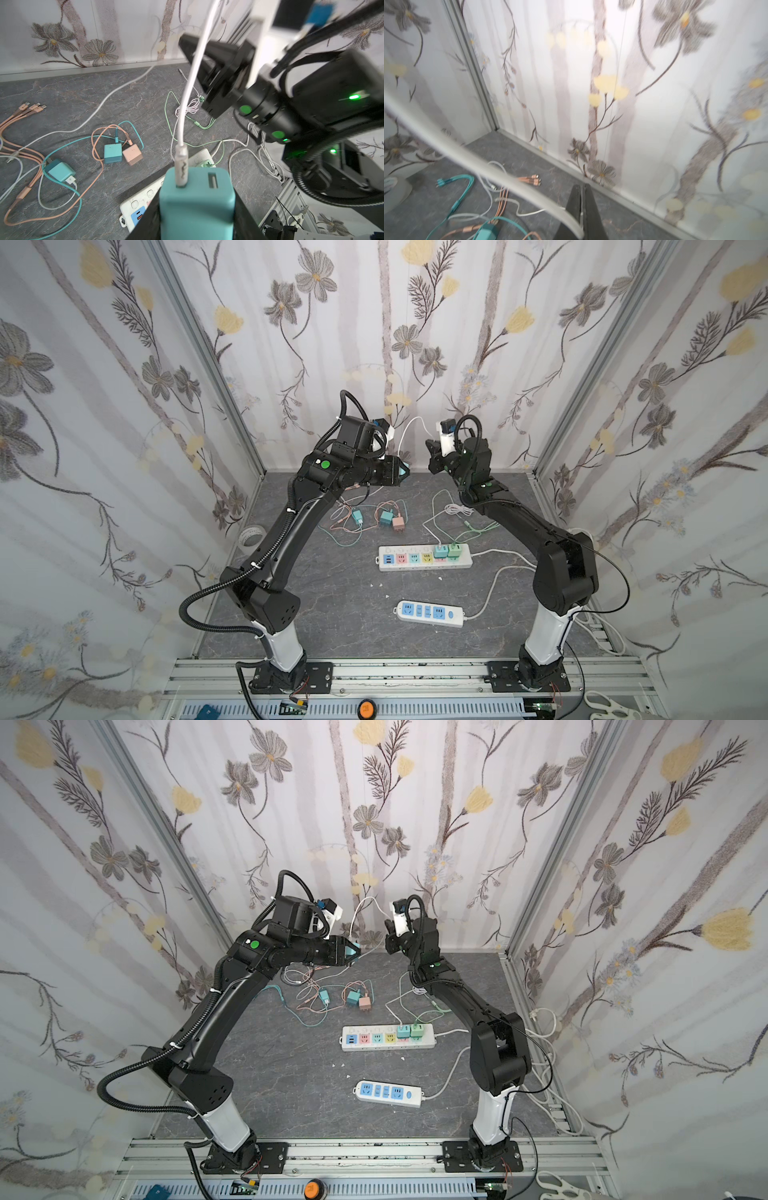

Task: Insert the plug

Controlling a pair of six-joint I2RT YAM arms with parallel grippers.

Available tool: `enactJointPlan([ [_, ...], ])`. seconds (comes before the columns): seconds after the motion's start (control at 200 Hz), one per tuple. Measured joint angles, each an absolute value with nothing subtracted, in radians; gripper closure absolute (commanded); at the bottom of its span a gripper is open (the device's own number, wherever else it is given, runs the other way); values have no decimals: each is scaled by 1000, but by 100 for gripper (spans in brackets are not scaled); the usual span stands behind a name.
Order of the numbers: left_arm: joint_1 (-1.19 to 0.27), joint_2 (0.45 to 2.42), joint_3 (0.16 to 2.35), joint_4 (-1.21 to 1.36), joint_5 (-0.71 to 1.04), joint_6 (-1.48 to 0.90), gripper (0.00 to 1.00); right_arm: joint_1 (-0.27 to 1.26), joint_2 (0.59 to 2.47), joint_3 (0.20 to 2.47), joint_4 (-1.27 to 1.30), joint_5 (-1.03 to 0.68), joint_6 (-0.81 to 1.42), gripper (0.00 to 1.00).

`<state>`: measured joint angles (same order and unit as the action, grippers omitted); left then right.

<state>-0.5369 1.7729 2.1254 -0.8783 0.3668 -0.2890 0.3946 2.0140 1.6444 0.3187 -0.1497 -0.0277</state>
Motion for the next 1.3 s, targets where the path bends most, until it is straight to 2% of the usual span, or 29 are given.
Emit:
enactJointPlan([
  [0.205,-540,1866,2281,-866,360,-265,72,381,2045,1914,331,-74,-62,100],
  [0.415,-546,2023,2487,-859,341,-215,73,348,2178,2177,313,36,-94,100],
  [0.525,-550,2089,2568,-833,325,-183,72,323,2223,2240,290,68,-100,100],
  [0.685,-560,2114,2498,-743,271,-136,72,313,2213,2161,274,76,-127,100],
  [0.874,-576,2155,2374,-716,255,-93,75,305,2115,1739,284,49,-162,100],
  [0.919,-581,2159,2351,-716,255,-81,75,302,2092,1663,271,38,-165,92],
  [0.989,-584,2159,2321,-713,255,-67,75,299,2046,1560,250,22,-165,72],
  [1.174,-581,2150,2236,-703,256,-41,76,299,1876,1378,122,-26,-149,36],
  [1.224,-579,2150,2232,-706,259,-30,77,293,1838,1351,76,-45,-147,31],
  [1.304,-577,2149,2229,-703,268,-16,77,286,1787,1316,-16,-46,-125,29],
])
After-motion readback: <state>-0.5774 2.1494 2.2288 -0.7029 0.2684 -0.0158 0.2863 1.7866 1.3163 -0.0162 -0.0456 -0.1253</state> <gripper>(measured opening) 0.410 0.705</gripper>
